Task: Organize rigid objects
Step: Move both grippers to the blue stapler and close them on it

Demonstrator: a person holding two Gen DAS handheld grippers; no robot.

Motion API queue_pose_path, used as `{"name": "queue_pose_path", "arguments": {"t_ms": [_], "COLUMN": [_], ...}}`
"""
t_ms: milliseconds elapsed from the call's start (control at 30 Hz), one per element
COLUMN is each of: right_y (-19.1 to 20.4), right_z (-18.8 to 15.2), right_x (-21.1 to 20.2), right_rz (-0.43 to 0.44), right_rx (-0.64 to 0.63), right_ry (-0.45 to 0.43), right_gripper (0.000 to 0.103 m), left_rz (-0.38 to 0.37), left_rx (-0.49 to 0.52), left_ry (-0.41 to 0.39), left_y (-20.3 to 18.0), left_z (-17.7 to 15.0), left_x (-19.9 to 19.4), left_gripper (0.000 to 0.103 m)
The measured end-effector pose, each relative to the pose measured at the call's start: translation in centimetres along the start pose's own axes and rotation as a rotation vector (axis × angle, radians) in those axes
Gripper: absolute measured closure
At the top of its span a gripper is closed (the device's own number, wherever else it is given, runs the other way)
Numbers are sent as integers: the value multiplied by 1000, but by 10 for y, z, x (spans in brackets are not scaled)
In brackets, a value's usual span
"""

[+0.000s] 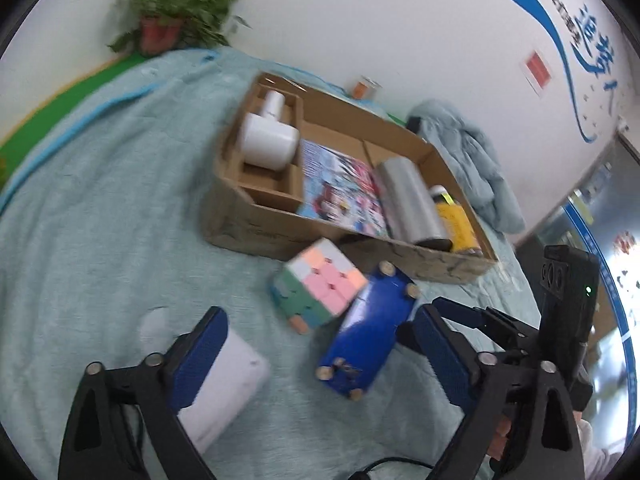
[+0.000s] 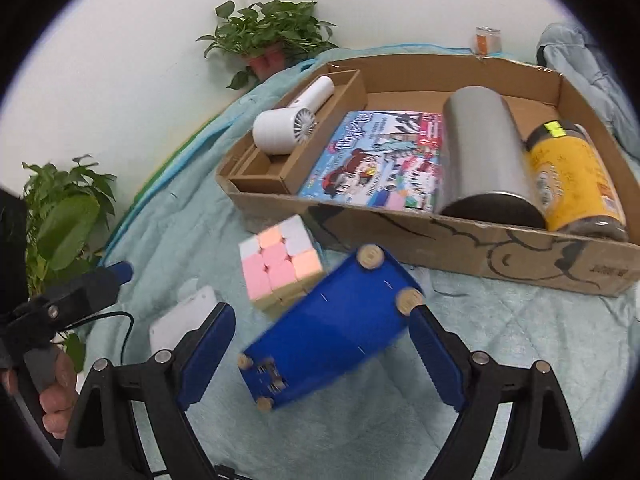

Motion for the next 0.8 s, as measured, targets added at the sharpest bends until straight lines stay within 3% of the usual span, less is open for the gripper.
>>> {"name": "queue_pose_path", "arguments": {"t_ms": [100,200,467,633,700,767,800], "right_y": [-14,-23,-48,-49,-48,-44,-44], "right_z": [-19,-38,-68,-71,-72,-73,-75], "right_x": [-12,-29,-57,-67,-70,-68,-66], "right_rz": [-2,3,45,25,11,9,14], "right_rx": [40,29,104,58,27,12,12], "right_ry": [21,24,18,8,1,4,10], "right_gripper": [15,15,15,15,15,15,15], "left_rz": [-60,-67,-132,-212,-188,-106,-60], "left_rx": [38,51,122,152,122,119,119], "left_ry": [97,176,268,257,187,108,101], "left_y": [-18,-28,-58,-80,-75,-64,-57], "left_z": [-8,-17,-35,-39,-30,-21,-19], "left_x": [29,53,95,94,77,63,62], "left_gripper": [33,47,67,66,50,31,30]}}
Point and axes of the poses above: each gripper's, at about its wrist camera, not at the fingertips, and x roughly the way its jaws point, y to its left, z to its top, the point moved 3 cm from there along x, roughly the way its jaws point, and after that the axes turned 3 degrees about -z, right-handed, at the moved point
